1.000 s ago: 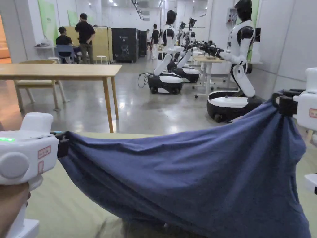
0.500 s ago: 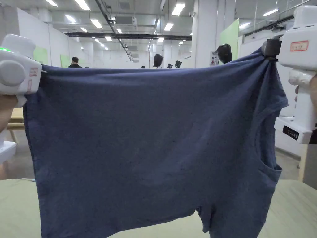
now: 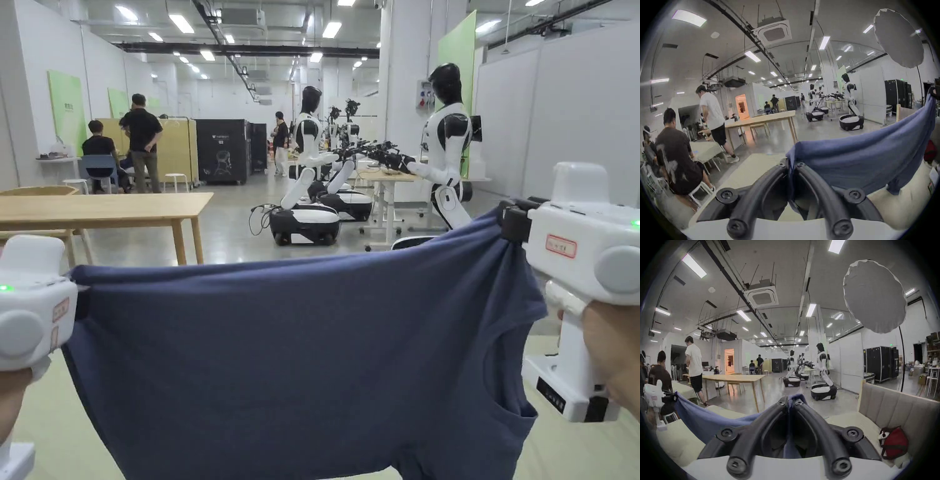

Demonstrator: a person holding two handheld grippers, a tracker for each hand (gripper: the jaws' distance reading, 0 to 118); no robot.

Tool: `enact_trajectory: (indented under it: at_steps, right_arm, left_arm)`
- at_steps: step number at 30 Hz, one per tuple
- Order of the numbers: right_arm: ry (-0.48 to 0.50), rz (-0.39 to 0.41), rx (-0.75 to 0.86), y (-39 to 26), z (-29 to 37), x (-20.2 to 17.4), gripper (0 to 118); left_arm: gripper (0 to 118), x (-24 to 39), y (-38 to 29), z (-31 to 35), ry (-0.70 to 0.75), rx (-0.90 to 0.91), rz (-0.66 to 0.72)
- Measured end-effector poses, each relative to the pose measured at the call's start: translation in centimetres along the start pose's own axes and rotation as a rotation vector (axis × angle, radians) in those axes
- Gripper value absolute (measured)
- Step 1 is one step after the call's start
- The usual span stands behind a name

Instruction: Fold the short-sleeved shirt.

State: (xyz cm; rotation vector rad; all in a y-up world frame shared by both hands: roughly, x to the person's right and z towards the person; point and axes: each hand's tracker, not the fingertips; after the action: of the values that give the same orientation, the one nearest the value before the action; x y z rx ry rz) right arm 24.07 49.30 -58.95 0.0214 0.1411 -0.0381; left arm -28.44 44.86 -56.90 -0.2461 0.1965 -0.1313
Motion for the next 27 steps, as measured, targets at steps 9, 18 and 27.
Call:
enact_trajectory:
  at_steps: [9, 18, 27]
  right_arm:
    - [0.016, 0.002, -0.170, -5.7, 14.5, 1.2, 5]
    - [0.064, 0.004, -0.575, -22.5, 27.0, 2.1, 5]
    - [0.093, -0.024, -0.818, -32.6, 30.0, 3.2, 54]
  left_arm:
    - [1, -1.4, -8.7, 12.8, -0.132, -0.090, 0.025]
    - [2, -0.6, -27.8, 21.5, -0.241, -0.445, -0.004]
    - [89, -0.1, -34.9, 22.9, -0.202, -0.547, 0.031]
